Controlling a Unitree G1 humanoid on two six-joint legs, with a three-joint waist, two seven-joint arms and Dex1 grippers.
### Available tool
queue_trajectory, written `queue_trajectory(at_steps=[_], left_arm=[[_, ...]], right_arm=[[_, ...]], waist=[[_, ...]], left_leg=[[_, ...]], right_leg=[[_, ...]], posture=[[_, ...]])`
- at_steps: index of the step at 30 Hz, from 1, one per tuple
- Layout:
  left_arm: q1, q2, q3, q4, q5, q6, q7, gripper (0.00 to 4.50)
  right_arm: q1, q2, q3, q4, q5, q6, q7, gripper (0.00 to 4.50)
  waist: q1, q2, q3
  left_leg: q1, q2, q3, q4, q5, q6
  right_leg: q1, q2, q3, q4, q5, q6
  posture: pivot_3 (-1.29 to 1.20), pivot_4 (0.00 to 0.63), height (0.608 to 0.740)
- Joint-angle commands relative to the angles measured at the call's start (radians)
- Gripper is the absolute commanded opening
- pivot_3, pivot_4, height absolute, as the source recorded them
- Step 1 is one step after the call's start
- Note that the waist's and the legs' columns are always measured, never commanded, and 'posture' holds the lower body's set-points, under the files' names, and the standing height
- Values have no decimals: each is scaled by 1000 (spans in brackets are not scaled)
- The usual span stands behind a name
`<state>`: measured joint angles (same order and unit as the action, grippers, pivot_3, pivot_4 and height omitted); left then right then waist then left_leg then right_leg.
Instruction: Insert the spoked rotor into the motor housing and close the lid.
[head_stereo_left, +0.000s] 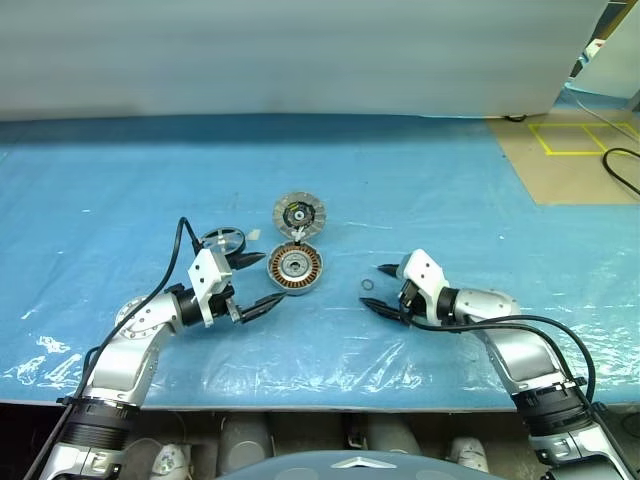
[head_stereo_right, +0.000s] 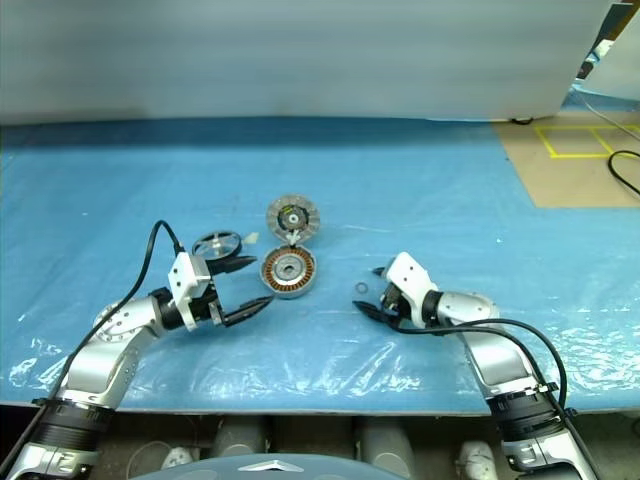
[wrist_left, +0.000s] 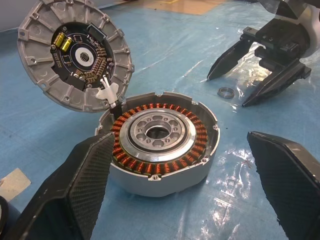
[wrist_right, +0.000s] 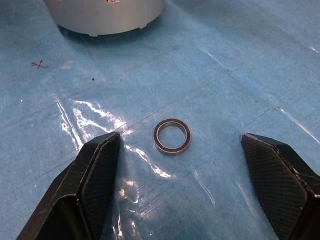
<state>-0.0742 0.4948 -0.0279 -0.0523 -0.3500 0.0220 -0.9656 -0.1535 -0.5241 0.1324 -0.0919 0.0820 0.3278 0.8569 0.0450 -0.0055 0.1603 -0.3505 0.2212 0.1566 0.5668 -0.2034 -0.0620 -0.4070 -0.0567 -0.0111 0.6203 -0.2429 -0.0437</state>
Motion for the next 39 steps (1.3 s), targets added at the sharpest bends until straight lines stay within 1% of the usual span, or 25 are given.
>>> queue_trajectory(at_steps=[1,4,7,9,12,15,19,24,29,31,33,35,37,39], left_arm=[[5,9,19,-26,-6,-8,6,4500],[8,13,24,-25,-9,-8,6,4500],[9,17,25,-23,-10,-10,5,4500],[7,20,34,-21,-13,-13,9,4500],[15,26,50,-30,-21,-13,13,4500],[41,31,61,-47,-20,-15,18,4500],[74,32,74,-75,-16,-14,38,4500],[117,28,84,-115,-17,-8,65,4500],[149,25,83,-134,-13,-10,81,4500],[140,23,77,-136,-13,-7,85,4500],[124,22,71,-137,-16,-1,87,4500],[108,20,66,-134,-19,5,85,4500],[95,19,61,-127,-19,9,81,4500],[73,15,49,-114,-18,13,72,4500]], right_arm=[[-52,7,-14,-30,33,-5,-1,4099],[-138,-15,-19,-87,66,32,38,4099],[-244,-32,-7,-168,135,136,93,4099],[-322,-72,70,-201,129,186,171,4099],[-431,-93,209,-175,55,201,232,4099],[-522,-71,335,-101,-25,154,272,4099],[-590,-23,435,-20,-80,98,311,4099],[-592,-14,490,22,-131,25,352,4099],[-580,-9,491,16,-140,1,375,4099],[-584,19,463,28,-129,-8,350,4099],[-585,74,376,35,-65,26,296,4099],[-573,104,273,25,8,70,257,4099],[-550,104,209,10,36,86,226,4099],[-496,80,138,-16,51,91,182,4099]], waist=[[-1,0,0],[-3,1,0],[-3,1,1],[-2,2,1],[-1,1,1],[-2,1,1],[-2,1,1],[1,1,1],[-1,1,1],[-1,1,1],[-4,1,1],[-3,1,1],[2,1,1],[11,0,0]], left_leg=[[0,0,0,0,0,0],[0,0,0,0,0,0],[0,0,0,0,0,0],[0,0,0,0,0,0],[0,0,0,-1,0,0],[0,0,0,-1,0,0],[-1,0,0,0,0,0],[-1,1,0,0,0,0],[0,1,0,1,0,0],[0,1,0,1,0,0],[0,1,0,2,0,0],[0,2,0,2,0,0],[0,1,0,3,0,0],[0,0,0,3,0,0]], right_leg=[[0,0,0,0,0,0],[0,0,0,0,0,0],[0,0,0,1,0,0],[0,0,0,1,0,0],[0,1,0,0,0,0],[0,1,0,1,0,0],[-1,1,0,1,0,0],[0,0,-1,2,0,0],[-1,1,0,2,0,0],[0,1,0,2,0,0],[-1,1,0,3,0,0],[-1,1,0,4,0,0],[0,1,0,4,0,0],[1,0,0,2,0,0]], posture=[[0,150,740],[0,150,740],[0,150,740],[0,150,740],[0,150,740],[0,150,740],[0,150,740],[0,150,740],[0,150,740],[0,150,740],[0,150,740],[0,150,740],[0,150,740],[0,150,740]])
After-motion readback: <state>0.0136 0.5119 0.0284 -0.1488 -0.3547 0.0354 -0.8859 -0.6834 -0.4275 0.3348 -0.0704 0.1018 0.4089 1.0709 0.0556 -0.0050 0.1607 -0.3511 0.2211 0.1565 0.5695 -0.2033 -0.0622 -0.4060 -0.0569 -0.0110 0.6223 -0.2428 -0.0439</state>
